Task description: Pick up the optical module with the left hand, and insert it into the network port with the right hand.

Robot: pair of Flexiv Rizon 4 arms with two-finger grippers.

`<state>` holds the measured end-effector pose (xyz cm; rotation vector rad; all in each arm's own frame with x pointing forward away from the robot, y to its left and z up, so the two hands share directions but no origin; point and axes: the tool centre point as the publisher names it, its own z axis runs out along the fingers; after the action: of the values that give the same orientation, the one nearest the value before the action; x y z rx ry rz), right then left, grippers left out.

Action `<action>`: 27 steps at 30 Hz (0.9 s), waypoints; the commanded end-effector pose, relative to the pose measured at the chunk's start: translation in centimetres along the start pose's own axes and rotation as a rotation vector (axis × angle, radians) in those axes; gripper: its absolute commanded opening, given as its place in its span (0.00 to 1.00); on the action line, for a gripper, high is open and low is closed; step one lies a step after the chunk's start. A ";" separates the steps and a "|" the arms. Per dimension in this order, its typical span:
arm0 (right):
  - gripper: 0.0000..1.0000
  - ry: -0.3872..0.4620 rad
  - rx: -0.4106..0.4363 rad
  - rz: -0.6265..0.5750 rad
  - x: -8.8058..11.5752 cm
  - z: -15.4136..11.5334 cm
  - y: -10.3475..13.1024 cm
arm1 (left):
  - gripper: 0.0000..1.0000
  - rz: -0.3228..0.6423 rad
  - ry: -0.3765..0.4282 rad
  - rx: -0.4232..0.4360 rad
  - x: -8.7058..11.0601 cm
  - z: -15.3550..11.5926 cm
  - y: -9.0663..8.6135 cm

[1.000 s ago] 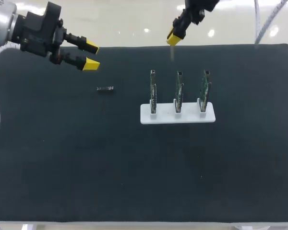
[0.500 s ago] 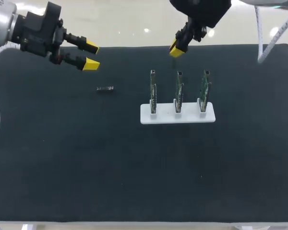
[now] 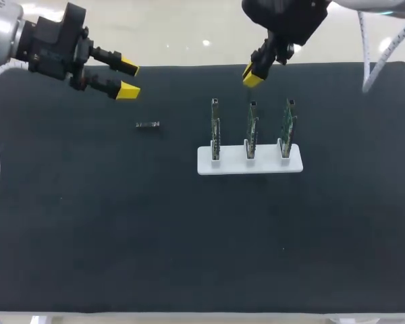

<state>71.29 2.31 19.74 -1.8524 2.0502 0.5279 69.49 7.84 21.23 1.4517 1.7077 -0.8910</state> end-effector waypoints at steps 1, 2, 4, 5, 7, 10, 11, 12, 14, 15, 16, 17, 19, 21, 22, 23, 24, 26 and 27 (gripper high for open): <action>0.00 0.003 -0.019 -0.005 0.0 0.3 -0.8 | 1.00 -0.002 0.004 0.001 -0.1 0.1 0.1; 0.00 0.004 -0.020 -0.005 0.1 0.3 -0.9 | 1.00 -0.002 0.004 0.001 -0.1 0.1 0.1; 0.00 0.005 -0.022 -0.006 0.2 0.4 -1.0 | 1.00 -0.002 0.004 0.001 -0.1 0.1 0.1; 0.00 0.006 -0.024 -0.008 0.3 0.4 -1.1 | 1.00 -0.002 0.004 0.001 -0.1 0.1 0.1; 0.00 0.006 -0.028 -0.011 0.5 0.5 -1.2 | 1.00 -0.002 0.004 0.001 -0.1 0.1 0.1; 0.00 0.007 -0.029 -0.014 0.6 0.5 -1.3 | 1.00 -0.002 0.004 0.001 -0.1 0.1 0.1; 0.00 0.007 -0.030 -0.014 0.7 0.5 -1.3 | 1.00 -0.002 0.004 0.001 -0.1 0.1 0.1; 0.00 0.009 -0.033 -0.014 0.7 0.5 -1.4 | 1.00 -0.002 0.004 0.001 -0.1 0.1 0.1; 0.00 0.010 -0.034 -0.014 0.8 0.5 -1.5 | 1.00 -0.002 0.004 0.001 -0.1 0.1 0.1; 0.00 0.010 -0.034 -0.014 0.9 0.6 -1.5 | 1.00 -0.002 0.004 0.001 -0.1 0.1 0.1; 0.00 0.010 -0.035 -0.014 1.0 0.6 -1.6 | 1.00 -0.002 0.004 0.001 -0.1 0.1 0.1; 0.00 0.010 -0.036 -0.014 1.1 0.7 -1.6 | 1.00 -0.002 0.004 0.001 -0.1 0.1 0.1; 0.00 0.011 -0.040 -0.013 1.2 0.8 -1.6 | 1.00 -0.002 0.004 0.001 -0.1 0.1 0.1; 0.00 0.010 -0.041 -0.013 1.3 0.9 -1.7 | 1.00 -0.002 0.004 0.001 -0.1 0.1 0.1; 0.00 0.010 -0.042 -0.011 1.4 0.9 -1.7 | 1.00 -0.002 0.004 0.001 -0.1 0.1 0.1; 0.00 0.009 -0.042 -0.012 1.4 1.0 -1.7 | 1.00 -0.002 0.004 0.001 -0.1 0.1 0.1; 0.00 0.009 -0.043 -0.012 1.4 1.0 -1.7 | 1.00 -0.002 0.004 0.001 -0.1 0.1 0.1; 0.00 0.008 -0.043 -0.011 1.5 1.1 -1.7 | 1.00 -0.002 0.004 0.001 -0.1 0.1 0.1; 0.00 0.008 -0.043 -0.010 1.6 1.2 -1.7 | 1.00 -0.002 0.004 0.001 -0.1 0.1 0.1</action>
<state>72.70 1.37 18.04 -1.8913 2.0511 0.5623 69.49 7.85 21.22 1.4516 1.7074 -0.8912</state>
